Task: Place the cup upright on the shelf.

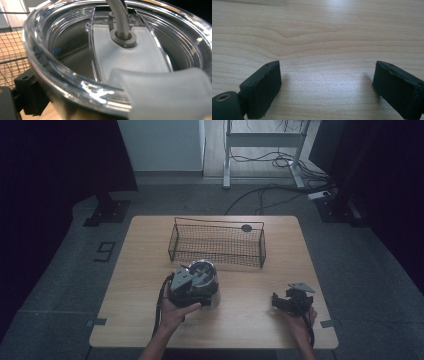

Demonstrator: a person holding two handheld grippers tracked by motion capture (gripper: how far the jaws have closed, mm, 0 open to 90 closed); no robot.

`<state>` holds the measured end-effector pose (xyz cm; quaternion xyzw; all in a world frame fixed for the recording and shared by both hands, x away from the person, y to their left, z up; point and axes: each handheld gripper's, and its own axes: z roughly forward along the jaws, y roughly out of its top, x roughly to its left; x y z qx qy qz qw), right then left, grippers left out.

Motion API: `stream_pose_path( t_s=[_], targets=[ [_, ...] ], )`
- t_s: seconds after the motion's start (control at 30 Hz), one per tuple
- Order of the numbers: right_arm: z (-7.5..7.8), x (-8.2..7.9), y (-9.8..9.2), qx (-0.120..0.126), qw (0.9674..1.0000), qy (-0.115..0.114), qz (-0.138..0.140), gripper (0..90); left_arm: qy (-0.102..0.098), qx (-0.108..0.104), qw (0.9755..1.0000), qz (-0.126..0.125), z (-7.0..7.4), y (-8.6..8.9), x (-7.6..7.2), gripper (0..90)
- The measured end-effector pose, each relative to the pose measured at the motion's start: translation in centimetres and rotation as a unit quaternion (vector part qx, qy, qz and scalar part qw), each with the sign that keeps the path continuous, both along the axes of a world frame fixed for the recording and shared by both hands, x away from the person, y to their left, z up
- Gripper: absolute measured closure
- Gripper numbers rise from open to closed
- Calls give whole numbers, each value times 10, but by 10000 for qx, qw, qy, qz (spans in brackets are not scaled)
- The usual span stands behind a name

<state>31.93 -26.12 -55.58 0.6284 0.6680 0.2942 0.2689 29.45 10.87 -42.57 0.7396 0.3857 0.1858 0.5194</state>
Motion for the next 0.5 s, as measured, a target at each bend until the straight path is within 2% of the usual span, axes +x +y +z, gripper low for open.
stream_pose_path(
  t_s=[0.13,0.33,0.5],
  targets=[
    [0,0,0,-2,10000,3,-3,82,32,-28,10000,7,5,2,4,31],
    [0,0,0,2,10000,-5,-8,83,1,46,10000,65,11,4,11,31],
    [0,0,0,-9,10000,-9,-15,84,50,100,9999,71,15,2,20,31]
  ],
)
